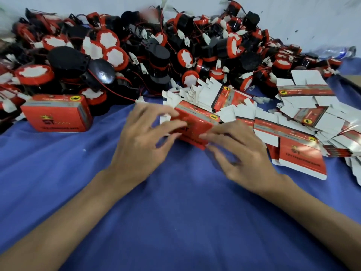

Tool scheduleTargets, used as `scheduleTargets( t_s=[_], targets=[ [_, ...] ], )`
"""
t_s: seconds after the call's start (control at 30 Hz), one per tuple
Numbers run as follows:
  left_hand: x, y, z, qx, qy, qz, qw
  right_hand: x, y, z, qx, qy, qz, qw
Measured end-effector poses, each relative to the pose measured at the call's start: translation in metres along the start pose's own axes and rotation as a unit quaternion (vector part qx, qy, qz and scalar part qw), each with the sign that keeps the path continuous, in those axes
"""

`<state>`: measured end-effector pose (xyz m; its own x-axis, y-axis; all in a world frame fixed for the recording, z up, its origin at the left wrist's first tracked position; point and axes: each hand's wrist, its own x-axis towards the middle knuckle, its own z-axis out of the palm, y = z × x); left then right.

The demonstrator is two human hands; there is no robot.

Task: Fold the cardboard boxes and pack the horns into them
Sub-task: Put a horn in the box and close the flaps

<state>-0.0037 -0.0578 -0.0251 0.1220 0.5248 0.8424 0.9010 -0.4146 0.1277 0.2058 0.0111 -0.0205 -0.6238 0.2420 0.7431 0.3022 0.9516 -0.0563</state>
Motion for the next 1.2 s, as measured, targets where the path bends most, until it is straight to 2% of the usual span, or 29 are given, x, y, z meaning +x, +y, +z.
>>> scheduleTargets(
  t_s=[0.03, 0.07, 0.13, 0.17, 0.2, 0.27, 0.33, 0.37, 0.43, 0.5, 0.57, 0.63, 0.7, 0.8, 0.9, 0.97, 1.1, 1.2],
  targets=[
    [0.0, -0.003, 0.0, -0.034, -0.023, -0.067, 0.997, 0.001, 0.003, -0.003, 0.01, 0.006, 0.046, 0.999],
    [0.0, -0.008, 0.0, -0.079, -0.074, -0.135, 0.985, 0.001, 0.005, -0.004, 0.028, -0.025, 0.1, 0.994],
    [0.004, -0.008, 0.0, -0.157, -0.164, -0.236, 0.945, 0.003, 0.004, -0.002, 0.058, -0.143, 0.204, 0.967],
    [0.004, -0.008, 0.001, -0.177, -0.191, -0.248, 0.933, 0.004, 0.003, 0.0, 0.07, -0.19, 0.225, 0.953],
    [0.003, -0.009, 0.003, -0.188, -0.197, -0.245, 0.931, 0.005, 0.003, 0.0, 0.074, -0.197, 0.219, 0.953],
    [0.003, -0.005, 0.0, -0.196, -0.184, -0.238, 0.933, 0.004, 0.002, -0.003, 0.08, -0.163, 0.183, 0.966],
    [0.004, 0.004, -0.008, -0.245, -0.169, -0.251, 0.921, 0.007, -0.004, -0.008, 0.182, -0.146, 0.196, 0.952],
    [0.003, 0.009, -0.011, -0.289, -0.166, -0.254, 0.908, 0.01, -0.008, -0.01, 0.271, -0.145, 0.237, 0.922],
    [0.002, 0.021, -0.016, -0.383, -0.164, -0.262, 0.87, 0.015, -0.015, -0.014, 0.444, -0.138, 0.323, 0.824],
    [0.0, 0.031, -0.016, -0.407, -0.171, -0.268, 0.856, 0.017, -0.02, -0.015, 0.531, -0.141, 0.419, 0.723],
    [0.0, 0.04, -0.013, -0.396, -0.149, -0.274, 0.864, 0.017, -0.021, -0.014, 0.551, -0.173, 0.463, 0.672],
    [0.001, 0.047, -0.012, -0.415, -0.106, -0.287, 0.857, 0.022, -0.024, -0.01, 0.55, -0.156, 0.46, 0.679],
    [0.002, 0.051, -0.011, -0.45, -0.095, -0.312, 0.831, 0.02, -0.023, -0.006, 0.537, -0.114, 0.441, 0.71],
    [0.002, 0.054, -0.009, -0.484, -0.113, -0.344, 0.797, 0.006, -0.031, -0.008, 0.478, -0.079, 0.28, 0.829],
    [-0.002, 0.062, -0.005, -0.5, -0.104, -0.354, 0.783, 0.004, -0.034, -0.011, 0.413, -0.048, 0.254, 0.873],
    [-0.004, 0.067, -0.004, -0.504, -0.091, -0.353, 0.783, 0.006, -0.034, -0.012, 0.393, -0.013, 0.249, 0.885],
    [-0.003, 0.067, -0.007, -0.425, -0.111, -0.259, 0.86, 0.009, -0.035, -0.012, 0.389, 0.033, 0.315, 0.865],
    [0.0, 0.065, -0.01, -0.405, -0.106, -0.285, 0.862, 0.009, -0.036, -0.011, 0.398, 0.02, 0.327, 0.857]
  ],
)
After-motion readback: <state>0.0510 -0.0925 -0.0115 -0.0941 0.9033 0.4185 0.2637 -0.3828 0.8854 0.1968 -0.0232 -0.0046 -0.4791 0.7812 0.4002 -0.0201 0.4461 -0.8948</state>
